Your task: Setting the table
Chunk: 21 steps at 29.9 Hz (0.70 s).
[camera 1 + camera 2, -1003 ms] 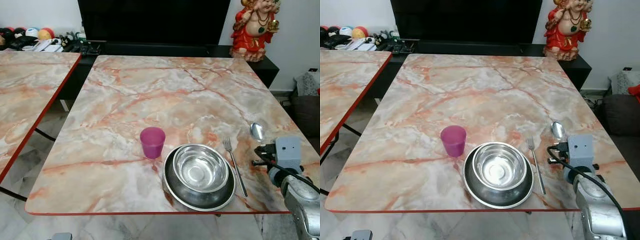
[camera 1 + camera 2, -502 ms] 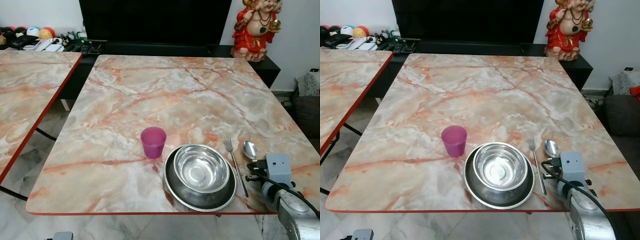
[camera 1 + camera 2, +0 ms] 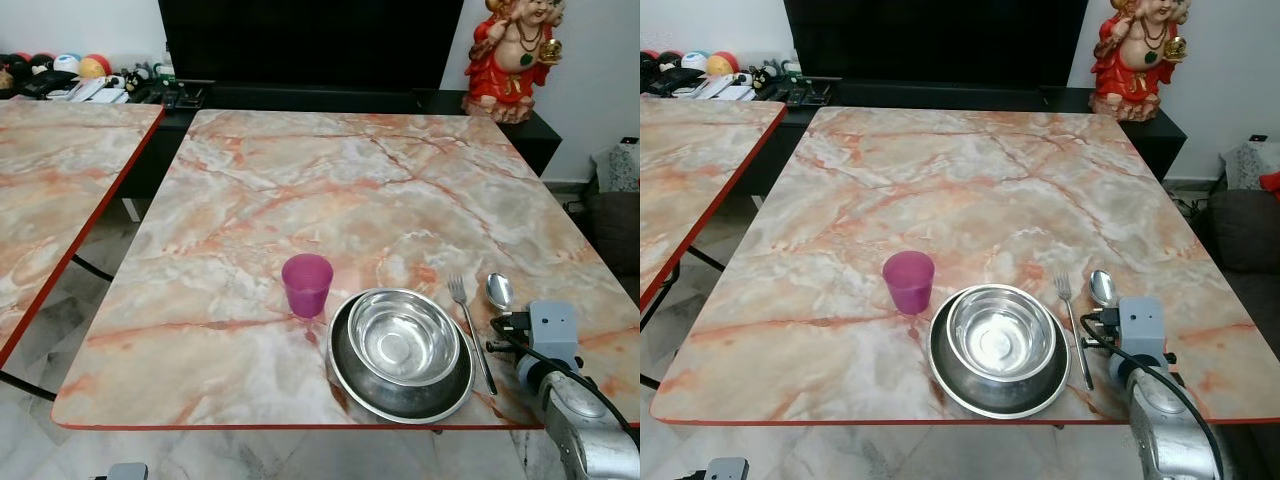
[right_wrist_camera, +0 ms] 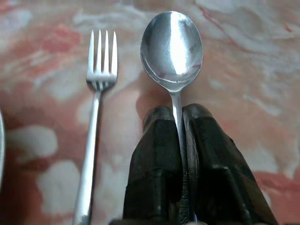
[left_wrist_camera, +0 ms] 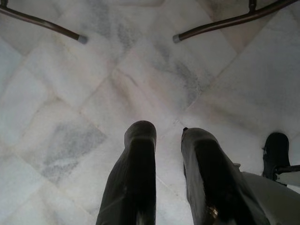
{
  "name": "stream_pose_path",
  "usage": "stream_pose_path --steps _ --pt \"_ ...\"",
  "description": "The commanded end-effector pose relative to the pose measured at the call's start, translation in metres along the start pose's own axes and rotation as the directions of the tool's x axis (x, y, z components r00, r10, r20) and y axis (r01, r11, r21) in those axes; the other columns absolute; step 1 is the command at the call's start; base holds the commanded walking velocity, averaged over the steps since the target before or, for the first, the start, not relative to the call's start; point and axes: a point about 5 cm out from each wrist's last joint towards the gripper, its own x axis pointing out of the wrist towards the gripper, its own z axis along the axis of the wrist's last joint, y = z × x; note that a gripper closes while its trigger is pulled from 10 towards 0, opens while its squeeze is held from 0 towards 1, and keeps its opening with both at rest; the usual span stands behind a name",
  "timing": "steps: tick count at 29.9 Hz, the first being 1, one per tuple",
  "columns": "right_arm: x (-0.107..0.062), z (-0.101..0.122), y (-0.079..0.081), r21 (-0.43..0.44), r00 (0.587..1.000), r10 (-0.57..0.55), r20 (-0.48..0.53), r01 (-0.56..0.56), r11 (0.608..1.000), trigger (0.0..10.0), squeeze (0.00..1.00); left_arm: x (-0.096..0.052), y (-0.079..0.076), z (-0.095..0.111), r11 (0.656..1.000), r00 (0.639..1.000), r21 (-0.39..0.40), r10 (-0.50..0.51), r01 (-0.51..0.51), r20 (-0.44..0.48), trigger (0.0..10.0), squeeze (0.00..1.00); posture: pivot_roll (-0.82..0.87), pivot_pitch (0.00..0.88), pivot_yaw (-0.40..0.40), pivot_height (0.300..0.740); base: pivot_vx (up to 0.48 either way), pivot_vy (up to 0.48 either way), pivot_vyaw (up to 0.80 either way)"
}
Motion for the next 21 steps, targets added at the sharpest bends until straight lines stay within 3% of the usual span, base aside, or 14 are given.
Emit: stream_pose_path --steps 1,21 --pt "0.002 -0.002 -0.003 0.003 1.0 -0.02 -0.005 0.02 1.0 10.0 0.0 -0.002 -0.001 -0.007 1.0 1.0 0.018 -0.01 0.011 -0.027 10.0 0.0 0.03 0.118 -0.009 0.74 0.0 0.0 0.0" --pt "0.01 -0.012 0.001 0.02 1.0 -0.006 -0.023 0.007 1.0 10.0 0.0 -0.003 0.001 -0.008 1.0 1.0 0.025 -0.006 0.007 -0.031 10.0 0.0 0.03 0.127 -0.003 0.74 0.0 0.0 0.0"
